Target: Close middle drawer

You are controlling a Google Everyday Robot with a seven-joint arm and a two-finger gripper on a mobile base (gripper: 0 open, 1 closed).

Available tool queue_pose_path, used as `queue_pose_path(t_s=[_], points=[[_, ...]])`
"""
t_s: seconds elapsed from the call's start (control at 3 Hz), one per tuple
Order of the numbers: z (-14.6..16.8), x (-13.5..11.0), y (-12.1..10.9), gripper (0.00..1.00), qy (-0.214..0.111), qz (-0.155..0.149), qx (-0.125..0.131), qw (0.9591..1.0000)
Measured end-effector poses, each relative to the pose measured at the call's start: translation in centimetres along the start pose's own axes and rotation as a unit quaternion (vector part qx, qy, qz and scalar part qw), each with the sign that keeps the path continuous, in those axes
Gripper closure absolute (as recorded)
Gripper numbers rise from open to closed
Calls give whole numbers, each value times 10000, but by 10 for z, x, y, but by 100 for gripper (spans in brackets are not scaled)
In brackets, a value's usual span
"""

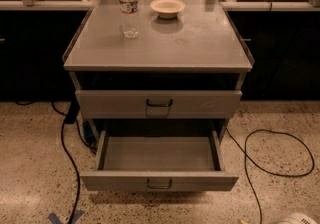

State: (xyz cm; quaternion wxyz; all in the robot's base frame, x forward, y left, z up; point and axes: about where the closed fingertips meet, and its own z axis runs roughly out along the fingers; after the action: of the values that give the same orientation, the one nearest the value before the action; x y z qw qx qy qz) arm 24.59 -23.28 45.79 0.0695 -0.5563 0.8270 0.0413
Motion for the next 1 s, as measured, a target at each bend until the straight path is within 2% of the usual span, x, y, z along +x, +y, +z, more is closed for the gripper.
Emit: queue_pose_path(t_s=[0.67, 1.0], points=[[9, -23, -22, 0, -364, 50, 255, 9990], [9, -23, -22, 0, -364, 49, 255, 9990]])
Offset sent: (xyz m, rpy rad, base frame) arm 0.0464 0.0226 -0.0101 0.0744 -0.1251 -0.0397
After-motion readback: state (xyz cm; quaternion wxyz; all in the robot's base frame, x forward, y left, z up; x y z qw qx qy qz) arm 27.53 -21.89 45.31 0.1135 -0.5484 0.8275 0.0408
